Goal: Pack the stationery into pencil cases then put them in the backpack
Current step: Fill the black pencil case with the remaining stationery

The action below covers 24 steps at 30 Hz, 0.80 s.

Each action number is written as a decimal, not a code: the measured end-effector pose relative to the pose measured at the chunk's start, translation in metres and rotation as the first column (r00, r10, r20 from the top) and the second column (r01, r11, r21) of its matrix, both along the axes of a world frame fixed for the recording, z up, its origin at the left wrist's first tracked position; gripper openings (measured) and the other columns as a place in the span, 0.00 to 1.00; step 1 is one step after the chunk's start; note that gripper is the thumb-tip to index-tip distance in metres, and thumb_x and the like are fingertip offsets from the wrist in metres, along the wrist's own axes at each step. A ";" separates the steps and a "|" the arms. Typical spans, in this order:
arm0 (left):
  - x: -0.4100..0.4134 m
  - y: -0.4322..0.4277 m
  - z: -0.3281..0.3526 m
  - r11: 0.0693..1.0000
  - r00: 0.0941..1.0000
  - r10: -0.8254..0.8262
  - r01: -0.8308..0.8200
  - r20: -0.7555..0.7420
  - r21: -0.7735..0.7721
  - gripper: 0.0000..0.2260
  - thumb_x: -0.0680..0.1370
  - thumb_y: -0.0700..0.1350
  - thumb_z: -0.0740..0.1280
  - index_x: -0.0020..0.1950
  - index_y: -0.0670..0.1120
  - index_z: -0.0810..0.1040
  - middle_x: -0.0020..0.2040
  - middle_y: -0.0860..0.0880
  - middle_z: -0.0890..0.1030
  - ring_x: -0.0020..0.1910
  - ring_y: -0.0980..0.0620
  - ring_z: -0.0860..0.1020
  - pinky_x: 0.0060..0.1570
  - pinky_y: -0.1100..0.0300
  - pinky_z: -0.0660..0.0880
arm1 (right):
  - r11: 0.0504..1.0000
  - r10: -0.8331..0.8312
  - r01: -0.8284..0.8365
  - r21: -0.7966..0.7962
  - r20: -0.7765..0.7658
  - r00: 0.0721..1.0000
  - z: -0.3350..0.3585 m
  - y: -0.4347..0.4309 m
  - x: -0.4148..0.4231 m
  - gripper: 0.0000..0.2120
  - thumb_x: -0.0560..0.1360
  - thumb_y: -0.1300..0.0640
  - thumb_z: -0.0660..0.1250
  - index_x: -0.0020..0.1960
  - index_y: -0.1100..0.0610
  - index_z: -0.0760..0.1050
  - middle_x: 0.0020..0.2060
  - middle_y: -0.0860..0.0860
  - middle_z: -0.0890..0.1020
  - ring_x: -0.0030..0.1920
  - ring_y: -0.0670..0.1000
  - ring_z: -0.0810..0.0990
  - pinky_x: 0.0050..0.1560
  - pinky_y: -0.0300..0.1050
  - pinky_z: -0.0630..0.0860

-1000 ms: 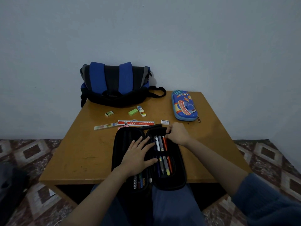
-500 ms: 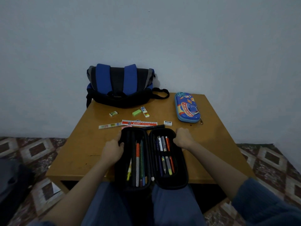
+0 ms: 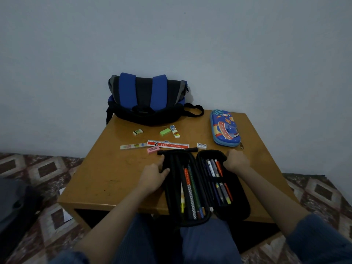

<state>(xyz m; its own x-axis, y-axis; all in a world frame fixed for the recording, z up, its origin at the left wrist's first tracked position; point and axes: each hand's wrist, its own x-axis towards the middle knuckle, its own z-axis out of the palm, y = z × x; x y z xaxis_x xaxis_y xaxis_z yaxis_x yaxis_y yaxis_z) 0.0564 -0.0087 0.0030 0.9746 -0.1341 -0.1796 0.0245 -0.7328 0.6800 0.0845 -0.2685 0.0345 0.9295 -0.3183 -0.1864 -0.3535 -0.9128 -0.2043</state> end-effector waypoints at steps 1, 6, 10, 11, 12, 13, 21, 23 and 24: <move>0.001 0.003 -0.001 1.000 1.000 0.010 -0.010 0.009 -0.008 0.24 0.80 0.49 0.59 0.75 0.52 0.55 0.44 0.47 0.79 0.36 0.57 0.74 0.34 0.67 0.72 | 1.000 -0.002 0.002 -0.001 0.016 1.000 0.000 0.000 0.001 0.06 0.73 0.58 0.64 0.47 0.60 0.73 0.52 0.58 0.79 0.53 0.58 0.78 0.48 0.47 0.75; 0.008 0.024 -0.006 0.995 0.990 0.097 -0.093 0.107 -0.041 0.16 0.81 0.48 0.58 0.68 0.51 0.71 0.45 0.47 0.79 0.39 0.55 0.77 0.35 0.64 0.75 | 0.996 0.088 -0.092 0.018 0.154 0.984 0.002 0.011 0.008 0.04 0.72 0.62 0.63 0.40 0.60 0.69 0.41 0.56 0.75 0.48 0.58 0.79 0.39 0.43 0.71; 0.011 0.050 -0.013 0.975 0.940 0.200 -0.220 0.276 0.043 0.16 0.80 0.46 0.60 0.67 0.46 0.72 0.64 0.46 0.73 0.59 0.49 0.73 0.58 0.54 0.74 | 0.978 0.186 -0.203 0.053 0.230 0.955 0.001 0.027 0.016 0.10 0.73 0.61 0.65 0.53 0.62 0.77 0.48 0.57 0.81 0.49 0.57 0.79 0.43 0.46 0.75; 0.011 0.057 -0.015 0.964 0.932 0.216 -0.250 0.291 0.086 0.17 0.80 0.47 0.60 0.68 0.46 0.71 0.67 0.46 0.71 0.64 0.48 0.70 0.62 0.53 0.71 | 0.972 0.199 -0.225 0.075 0.254 0.946 0.001 0.031 0.017 0.12 0.74 0.60 0.65 0.56 0.61 0.78 0.50 0.57 0.81 0.51 0.56 0.79 0.46 0.46 0.76; 0.012 0.065 -0.017 0.952 0.930 0.223 -0.273 0.293 0.140 0.18 0.80 0.48 0.59 0.70 0.45 0.69 0.69 0.46 0.68 0.67 0.47 0.67 0.65 0.52 0.68 | 0.964 0.212 -0.247 0.095 0.277 0.937 0.001 0.036 0.020 0.13 0.74 0.60 0.65 0.57 0.61 0.78 0.52 0.57 0.81 0.52 0.56 0.79 0.47 0.47 0.76; 0.012 0.072 -0.018 0.939 0.932 0.226 -0.286 0.283 0.193 0.20 0.80 0.48 0.59 0.71 0.45 0.67 0.72 0.47 0.66 0.70 0.47 0.65 0.67 0.51 0.66 | 0.957 0.231 -0.271 0.105 0.294 0.927 0.001 0.041 0.023 0.13 0.74 0.59 0.65 0.58 0.61 0.78 0.52 0.57 0.82 0.52 0.56 0.79 0.48 0.47 0.76; -0.003 0.096 -0.034 0.896 0.960 0.183 -0.252 0.212 0.366 0.27 0.81 0.55 0.50 0.76 0.44 0.53 0.77 0.48 0.55 0.76 0.49 0.51 0.74 0.54 0.47 | 0.929 0.334 -0.361 0.083 0.233 0.913 0.002 0.095 0.055 0.13 0.75 0.58 0.65 0.57 0.59 0.79 0.52 0.56 0.82 0.52 0.55 0.79 0.51 0.49 0.78; -0.002 0.096 -0.036 0.895 0.956 0.189 -0.262 0.226 0.360 0.27 0.81 0.55 0.50 0.76 0.44 0.53 0.77 0.48 0.55 0.76 0.49 0.52 0.75 0.53 0.48 | 0.922 0.361 -0.382 0.059 0.218 0.907 0.001 0.111 0.062 0.12 0.75 0.57 0.65 0.57 0.59 0.79 0.53 0.55 0.82 0.53 0.55 0.79 0.52 0.49 0.77; -0.002 0.096 -0.036 0.895 0.954 0.191 -0.266 0.232 0.357 0.27 0.81 0.55 0.50 0.76 0.44 0.54 0.77 0.48 0.56 0.76 0.49 0.52 0.75 0.54 0.48 | 0.917 0.377 -0.395 0.051 0.213 0.901 0.000 0.118 0.065 0.12 0.75 0.57 0.66 0.57 0.58 0.80 0.53 0.55 0.82 0.53 0.55 0.79 0.52 0.48 0.77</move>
